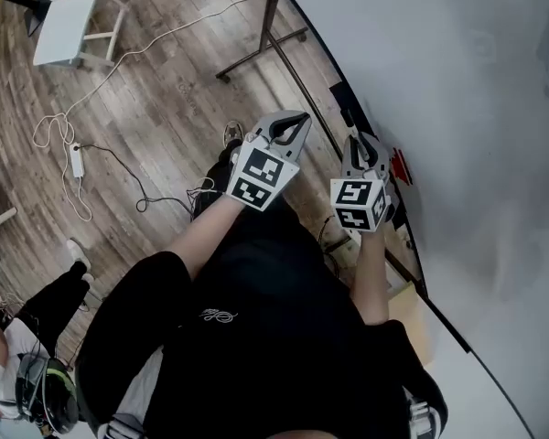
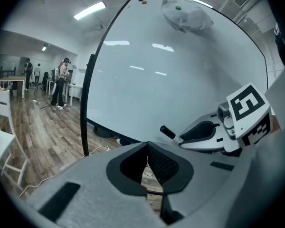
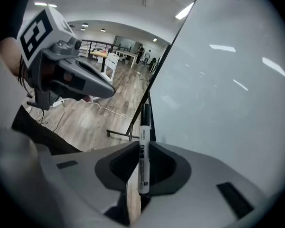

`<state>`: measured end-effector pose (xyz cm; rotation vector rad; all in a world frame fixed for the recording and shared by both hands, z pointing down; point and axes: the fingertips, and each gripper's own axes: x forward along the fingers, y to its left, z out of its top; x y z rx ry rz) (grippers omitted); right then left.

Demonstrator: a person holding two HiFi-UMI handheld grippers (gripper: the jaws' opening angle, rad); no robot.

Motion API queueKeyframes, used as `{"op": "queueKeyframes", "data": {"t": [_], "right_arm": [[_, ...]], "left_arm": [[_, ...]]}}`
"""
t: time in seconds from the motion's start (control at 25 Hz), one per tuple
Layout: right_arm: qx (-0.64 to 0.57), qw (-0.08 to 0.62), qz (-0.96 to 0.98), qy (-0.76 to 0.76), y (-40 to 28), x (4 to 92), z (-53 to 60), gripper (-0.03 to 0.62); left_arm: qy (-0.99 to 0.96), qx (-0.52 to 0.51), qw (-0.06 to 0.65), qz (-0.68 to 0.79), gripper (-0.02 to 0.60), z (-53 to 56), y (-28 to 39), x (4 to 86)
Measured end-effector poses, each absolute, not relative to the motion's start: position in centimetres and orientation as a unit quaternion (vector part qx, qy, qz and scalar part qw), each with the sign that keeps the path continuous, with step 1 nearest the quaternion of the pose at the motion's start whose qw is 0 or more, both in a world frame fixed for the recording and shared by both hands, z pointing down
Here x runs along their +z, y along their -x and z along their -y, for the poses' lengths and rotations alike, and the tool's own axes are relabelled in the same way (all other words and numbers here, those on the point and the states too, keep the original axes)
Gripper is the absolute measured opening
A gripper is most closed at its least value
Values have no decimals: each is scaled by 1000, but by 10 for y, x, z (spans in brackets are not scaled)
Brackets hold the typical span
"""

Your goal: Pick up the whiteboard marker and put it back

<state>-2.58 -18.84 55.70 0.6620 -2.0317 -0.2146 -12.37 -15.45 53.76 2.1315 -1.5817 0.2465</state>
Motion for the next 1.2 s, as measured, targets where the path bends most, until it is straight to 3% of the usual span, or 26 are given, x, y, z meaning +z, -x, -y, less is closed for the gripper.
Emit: {"op": "queueKeyframes", "data": {"t": [0.44, 1.2], "right_arm": [[-86, 559, 783, -258, 31, 615, 229, 52], [-60, 588, 767, -251, 33, 651, 232, 52]], "left_arm": [[-769, 82, 259, 579, 6, 171, 149, 551], [-767, 109, 303, 555, 6, 182, 140, 608]]}}
